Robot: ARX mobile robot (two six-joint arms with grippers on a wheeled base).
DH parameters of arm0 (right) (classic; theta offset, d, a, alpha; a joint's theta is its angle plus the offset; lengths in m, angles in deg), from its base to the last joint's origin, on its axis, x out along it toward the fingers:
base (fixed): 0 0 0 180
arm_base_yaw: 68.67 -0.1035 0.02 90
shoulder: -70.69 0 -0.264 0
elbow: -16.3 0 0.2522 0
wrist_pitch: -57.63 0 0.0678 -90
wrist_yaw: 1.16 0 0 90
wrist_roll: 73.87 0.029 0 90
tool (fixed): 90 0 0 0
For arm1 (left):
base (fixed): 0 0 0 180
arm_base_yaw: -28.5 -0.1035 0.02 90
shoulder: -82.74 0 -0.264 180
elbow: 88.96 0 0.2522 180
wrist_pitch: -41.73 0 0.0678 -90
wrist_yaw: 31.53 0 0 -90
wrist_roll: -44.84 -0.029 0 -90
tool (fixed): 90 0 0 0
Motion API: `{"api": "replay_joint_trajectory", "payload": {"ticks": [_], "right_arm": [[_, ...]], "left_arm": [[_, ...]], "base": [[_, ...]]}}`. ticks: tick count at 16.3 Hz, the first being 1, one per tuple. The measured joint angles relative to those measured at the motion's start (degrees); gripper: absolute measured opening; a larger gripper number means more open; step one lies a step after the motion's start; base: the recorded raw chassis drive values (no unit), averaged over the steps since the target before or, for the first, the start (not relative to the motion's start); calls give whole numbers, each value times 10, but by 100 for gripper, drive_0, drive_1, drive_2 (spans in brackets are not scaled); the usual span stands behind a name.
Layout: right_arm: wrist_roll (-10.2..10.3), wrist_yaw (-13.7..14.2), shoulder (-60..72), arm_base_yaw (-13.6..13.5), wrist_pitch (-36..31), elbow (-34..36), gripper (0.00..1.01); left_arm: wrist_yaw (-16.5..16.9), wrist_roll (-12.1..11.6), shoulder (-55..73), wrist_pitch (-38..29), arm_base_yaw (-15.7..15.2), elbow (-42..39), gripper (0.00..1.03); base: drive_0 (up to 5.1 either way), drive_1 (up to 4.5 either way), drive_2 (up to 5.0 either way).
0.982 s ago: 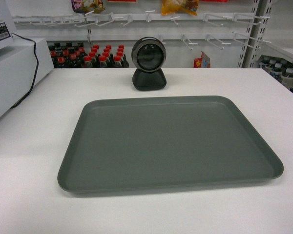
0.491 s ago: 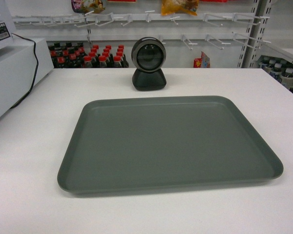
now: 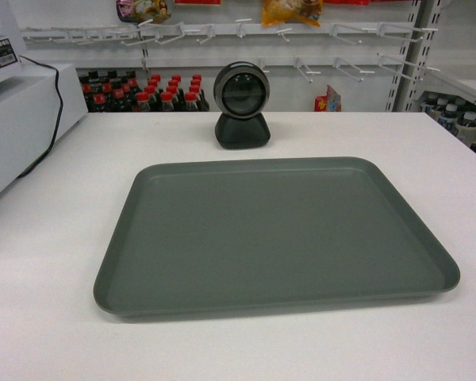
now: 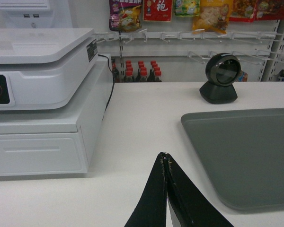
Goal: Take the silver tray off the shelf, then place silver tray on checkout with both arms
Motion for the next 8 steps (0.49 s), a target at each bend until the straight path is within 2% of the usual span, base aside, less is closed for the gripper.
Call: {"api": "replay_joint_trajectory", "payload": {"ticks": [1,2,3,5,8], "right_arm": [[0,0,0,0,0,0,13],[0,0,0,0,0,0,36],[0,0,0,0,0,0,58],[0,0,0,0,0,0,100],[0,0,0,0,0,0,98]], "left_arm": [[0,0,0,1,0,0,9],[0,0,0,0,0,0,34],[0,0,0,1,0,0,52],[0,0,0,0,0,0,100],[1,-1,0,1,0,0,98]], "base": [[0,0,0],[0,0,0],[0,0,0],[0,0,0],[0,0,0]]}}
